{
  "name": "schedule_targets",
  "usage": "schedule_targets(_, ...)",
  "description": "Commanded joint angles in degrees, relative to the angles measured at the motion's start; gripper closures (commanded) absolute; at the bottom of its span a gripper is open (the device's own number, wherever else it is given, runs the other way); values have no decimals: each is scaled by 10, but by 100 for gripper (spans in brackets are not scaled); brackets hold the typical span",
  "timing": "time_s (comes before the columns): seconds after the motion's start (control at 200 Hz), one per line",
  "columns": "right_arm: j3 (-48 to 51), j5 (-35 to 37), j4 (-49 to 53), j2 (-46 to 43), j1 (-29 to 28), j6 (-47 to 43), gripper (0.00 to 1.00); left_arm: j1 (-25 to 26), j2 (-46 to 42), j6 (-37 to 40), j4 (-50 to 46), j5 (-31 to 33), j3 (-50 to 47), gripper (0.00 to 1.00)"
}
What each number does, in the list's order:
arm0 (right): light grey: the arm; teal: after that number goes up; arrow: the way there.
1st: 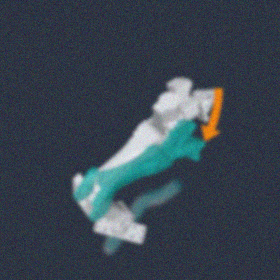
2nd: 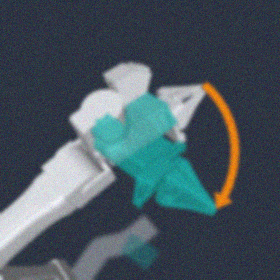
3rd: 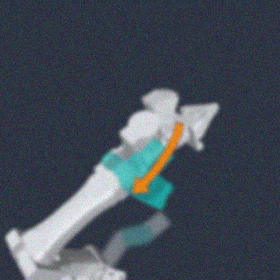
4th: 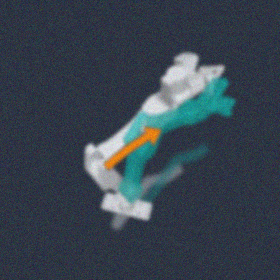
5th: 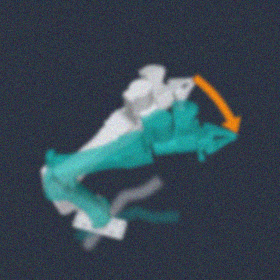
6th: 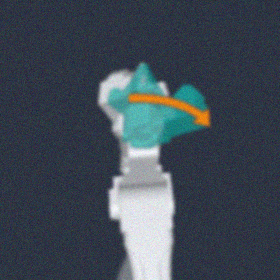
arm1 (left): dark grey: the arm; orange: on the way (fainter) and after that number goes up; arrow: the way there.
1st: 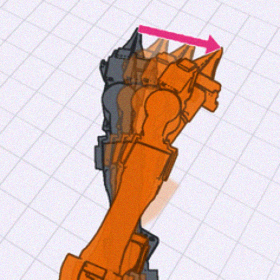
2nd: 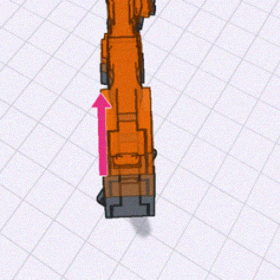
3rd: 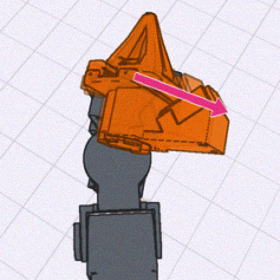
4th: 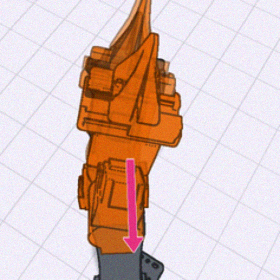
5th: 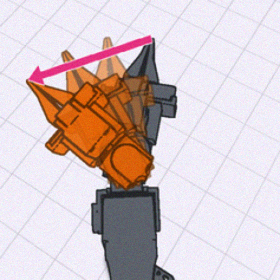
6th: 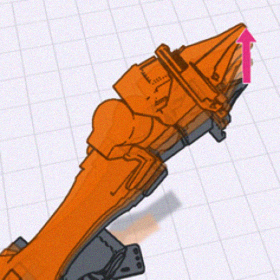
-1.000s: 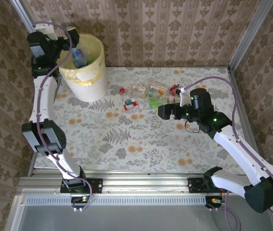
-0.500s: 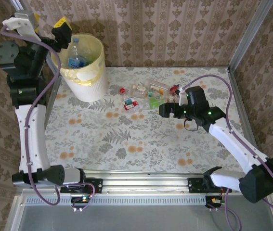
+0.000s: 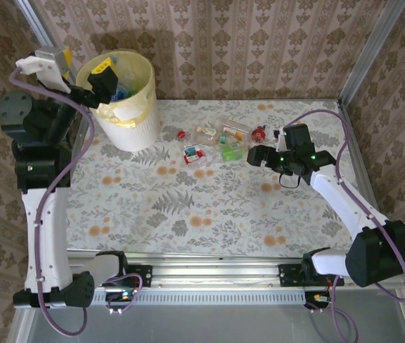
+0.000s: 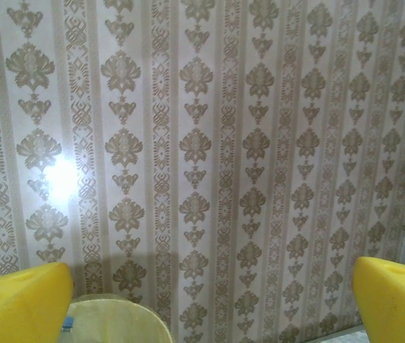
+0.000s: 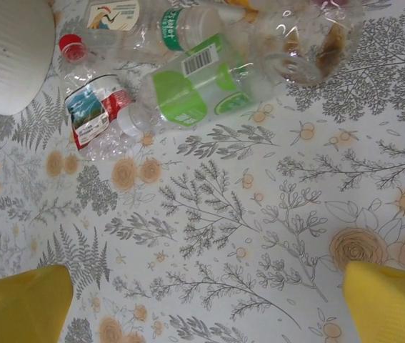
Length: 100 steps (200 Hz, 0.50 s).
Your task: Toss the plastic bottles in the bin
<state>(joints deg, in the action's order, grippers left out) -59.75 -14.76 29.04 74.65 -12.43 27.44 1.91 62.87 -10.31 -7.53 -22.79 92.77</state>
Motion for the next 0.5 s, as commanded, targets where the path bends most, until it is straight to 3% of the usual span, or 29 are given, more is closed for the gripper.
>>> schedule_targets(0.0,-32,7,14,22,15,14,4,8,-30,-2,-8,-25,-10,0)
schedule_targets(0.495,-184,14,15,242,50,10,5,15,-124,-16,-54,-49,-56,0)
